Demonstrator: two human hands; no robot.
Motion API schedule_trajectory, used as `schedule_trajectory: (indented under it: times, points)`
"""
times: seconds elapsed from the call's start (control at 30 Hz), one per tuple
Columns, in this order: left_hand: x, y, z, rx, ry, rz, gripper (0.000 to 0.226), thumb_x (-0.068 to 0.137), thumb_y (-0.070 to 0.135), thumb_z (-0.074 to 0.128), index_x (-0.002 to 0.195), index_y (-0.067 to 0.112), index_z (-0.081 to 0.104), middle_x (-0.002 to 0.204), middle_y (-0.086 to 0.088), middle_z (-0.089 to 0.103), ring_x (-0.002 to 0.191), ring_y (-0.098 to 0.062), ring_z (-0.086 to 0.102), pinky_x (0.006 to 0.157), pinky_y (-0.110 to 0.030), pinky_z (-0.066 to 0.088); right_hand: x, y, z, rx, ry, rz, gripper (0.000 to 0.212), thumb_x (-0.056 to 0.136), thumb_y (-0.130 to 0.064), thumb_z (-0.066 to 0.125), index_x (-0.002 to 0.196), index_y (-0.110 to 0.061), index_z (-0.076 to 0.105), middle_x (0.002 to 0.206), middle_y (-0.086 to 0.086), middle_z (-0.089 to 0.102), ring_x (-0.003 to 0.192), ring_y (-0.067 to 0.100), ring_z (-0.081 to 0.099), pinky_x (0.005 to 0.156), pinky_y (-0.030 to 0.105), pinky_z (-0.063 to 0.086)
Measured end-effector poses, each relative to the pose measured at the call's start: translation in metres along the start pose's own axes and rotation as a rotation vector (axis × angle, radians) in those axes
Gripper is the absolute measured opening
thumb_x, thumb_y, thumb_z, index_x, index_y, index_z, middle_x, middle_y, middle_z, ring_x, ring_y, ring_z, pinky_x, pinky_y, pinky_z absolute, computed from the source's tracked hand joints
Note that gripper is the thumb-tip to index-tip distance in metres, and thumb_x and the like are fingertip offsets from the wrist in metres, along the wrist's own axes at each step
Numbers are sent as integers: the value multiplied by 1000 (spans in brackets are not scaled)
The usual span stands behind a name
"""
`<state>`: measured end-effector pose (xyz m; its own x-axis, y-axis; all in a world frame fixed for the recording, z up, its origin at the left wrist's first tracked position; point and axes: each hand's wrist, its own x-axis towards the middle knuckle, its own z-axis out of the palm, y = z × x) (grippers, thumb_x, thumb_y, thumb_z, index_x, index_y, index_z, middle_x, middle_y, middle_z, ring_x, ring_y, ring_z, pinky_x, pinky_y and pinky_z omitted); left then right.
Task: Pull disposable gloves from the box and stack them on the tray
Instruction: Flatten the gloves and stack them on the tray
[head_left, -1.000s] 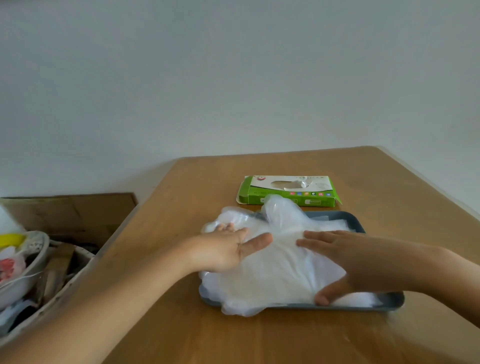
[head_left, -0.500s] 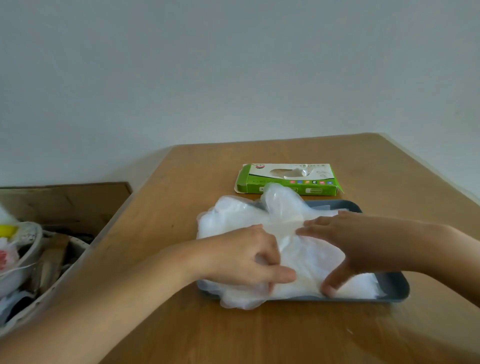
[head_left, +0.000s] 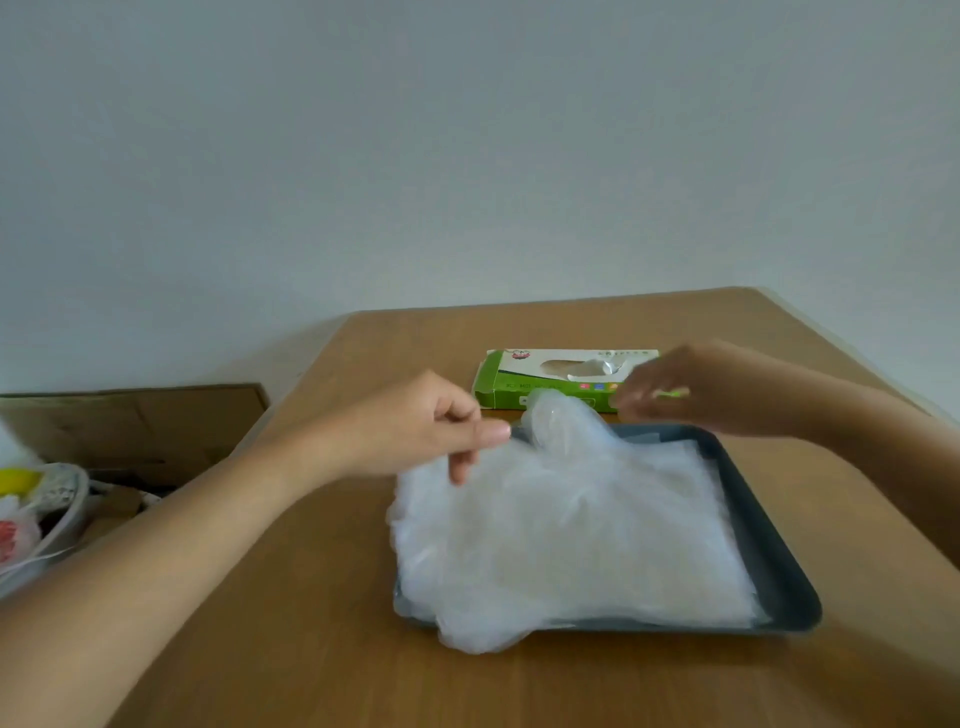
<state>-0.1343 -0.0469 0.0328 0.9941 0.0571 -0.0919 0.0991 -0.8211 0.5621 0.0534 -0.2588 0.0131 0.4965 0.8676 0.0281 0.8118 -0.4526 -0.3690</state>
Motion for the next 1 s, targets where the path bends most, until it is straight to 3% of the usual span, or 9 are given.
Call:
schedule_trajectory:
  times: [0.07, 0.13, 0.2, 0.37, 0.53, 0.7, 0.8, 0.87, 1.0]
  points:
    - [34, -8, -2, -25, 77, -9, 30, 92, 41, 57, 77, 16, 67, 57, 14, 63, 49, 0, 45, 54, -14, 37, 32, 14, 0, -7, 149, 4, 17, 92, -23, 58, 99, -29, 73, 99, -13, 71, 91, 0, 63, 70, 9, 41]
    - [73, -23, -2, -41, 157, -20, 18, 90, 39, 62, 88, 23, 67, 86, 8, 70, 77, -5, 61, 80, -21, 48, 64, 27, 5, -54, 196, 35, 24, 94, -12, 54, 103, -25, 73, 107, -4, 67, 99, 14, 62, 76, 18, 39]
    - [110, -40, 2, -59, 213, -45, 11, 89, 35, 64, 97, 28, 64, 105, 7, 68, 100, -11, 62, 98, -32, 47, 88, 36, 11, -74, 187, 40, 21, 91, -13, 61, 106, -23, 72, 114, 2, 59, 104, 19, 57, 82, 21, 36]
    - [158, -49, 16, 56, 158, -98, 60, 89, 38, 65, 142, 25, 42, 146, 4, 45, 133, -14, 42, 105, -23, 31, 112, 50, 27, -87, 154, 102, 39, 71, -32, 82, 105, -20, 67, 102, -3, 48, 92, 17, 52, 78, 25, 38]
    - [175, -57, 25, 68, 24, -161, 72, 90, 48, 58, 151, 25, 27, 159, -1, 20, 144, -17, 24, 113, -25, 20, 117, 56, 38, -86, 248, 132, 7, 80, -23, 74, 83, -18, 71, 81, -7, 59, 84, 17, 62, 67, 23, 38]
    - [178, -61, 26, 98, -4, -152, 71, 92, 50, 54, 152, 27, 24, 162, 2, 8, 147, -17, 15, 115, -28, 15, 115, 59, 38, -3, 363, 159, 11, 89, -20, 64, 92, -13, 73, 87, -2, 63, 80, 16, 56, 69, 23, 37]
    - [178, -66, 27, 99, 0, -158, 72, 90, 54, 54, 151, 33, 22, 161, 6, 7, 147, -16, 15, 118, -32, 16, 114, 53, 38, -62, 420, -4, 8, 86, -13, 65, 90, -16, 71, 92, -5, 61, 82, 13, 54, 70, 26, 37]
    - [178, -68, 27, 83, 2, -163, 73, 88, 57, 55, 150, 37, 22, 161, 10, 7, 146, -15, 16, 118, -35, 18, 117, 45, 38, -43, 304, -100, 11, 85, -14, 67, 90, -19, 75, 88, -7, 65, 73, 5, 52, 71, 22, 39]
    - [179, -72, 29, 50, 17, -160, 74, 87, 55, 57, 150, 37, 24, 160, 11, 7, 146, -15, 18, 117, -33, 20, 128, 38, 43, -74, 63, -75, 30, 91, -17, 57, 114, -31, 70, 99, -6, 72, 67, -2, 53, 67, 12, 39]
